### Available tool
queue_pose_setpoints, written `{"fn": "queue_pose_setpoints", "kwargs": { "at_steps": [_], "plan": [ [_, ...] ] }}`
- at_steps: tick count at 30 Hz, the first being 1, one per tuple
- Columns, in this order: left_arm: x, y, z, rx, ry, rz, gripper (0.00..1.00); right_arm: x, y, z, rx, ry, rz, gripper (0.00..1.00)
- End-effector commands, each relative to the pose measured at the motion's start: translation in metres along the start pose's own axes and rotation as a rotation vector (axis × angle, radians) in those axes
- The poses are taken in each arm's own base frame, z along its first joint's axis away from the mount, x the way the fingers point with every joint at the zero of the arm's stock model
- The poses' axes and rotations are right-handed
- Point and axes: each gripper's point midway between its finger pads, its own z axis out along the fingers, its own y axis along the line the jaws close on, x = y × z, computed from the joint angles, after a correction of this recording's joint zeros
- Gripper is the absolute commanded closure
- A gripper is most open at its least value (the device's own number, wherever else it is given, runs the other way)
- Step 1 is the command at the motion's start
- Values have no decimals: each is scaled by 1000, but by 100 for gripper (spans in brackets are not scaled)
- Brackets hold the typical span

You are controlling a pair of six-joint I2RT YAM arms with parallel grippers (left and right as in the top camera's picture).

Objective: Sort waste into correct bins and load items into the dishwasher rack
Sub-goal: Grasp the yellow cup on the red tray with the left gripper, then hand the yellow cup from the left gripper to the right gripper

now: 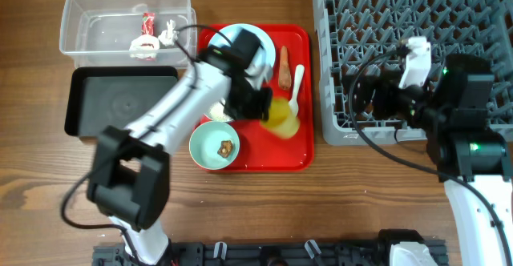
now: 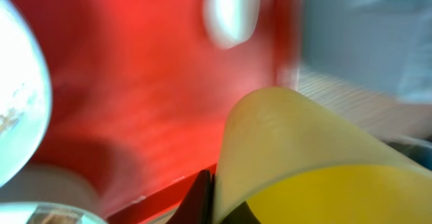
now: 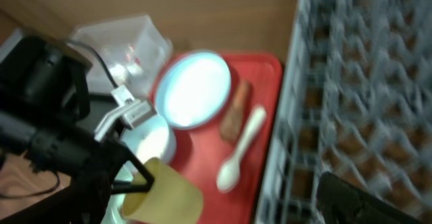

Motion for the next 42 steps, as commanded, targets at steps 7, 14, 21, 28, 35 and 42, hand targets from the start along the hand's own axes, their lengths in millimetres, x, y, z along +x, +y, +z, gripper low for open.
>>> {"fn": "queue_pose_setpoints", "kwargs": {
  "at_steps": [7, 14, 21, 28, 35, 42],
  "plan": [
    [-29, -52, -121, 784, -146, 137, 96, -4, 72, 43, -731, 21, -97, 2],
    [-37, -62, -138, 877, -192, 212, 96, 22, 101, 71, -901, 109, -128, 9],
    [-39, -63, -139, 878, -202, 222, 96, 20, 126, 72, -945, 89, -185, 31],
    [-34, -73, -134, 882, -176, 238, 96, 18, 141, 70, -982, 66, -232, 30],
    [-33, -74, -133, 883, -170, 236, 96, 15, 144, 69, -991, 47, -258, 41],
    [-34, -72, -134, 881, -174, 233, 96, 10, 139, 69, -980, 28, -263, 51]
  ]
}}
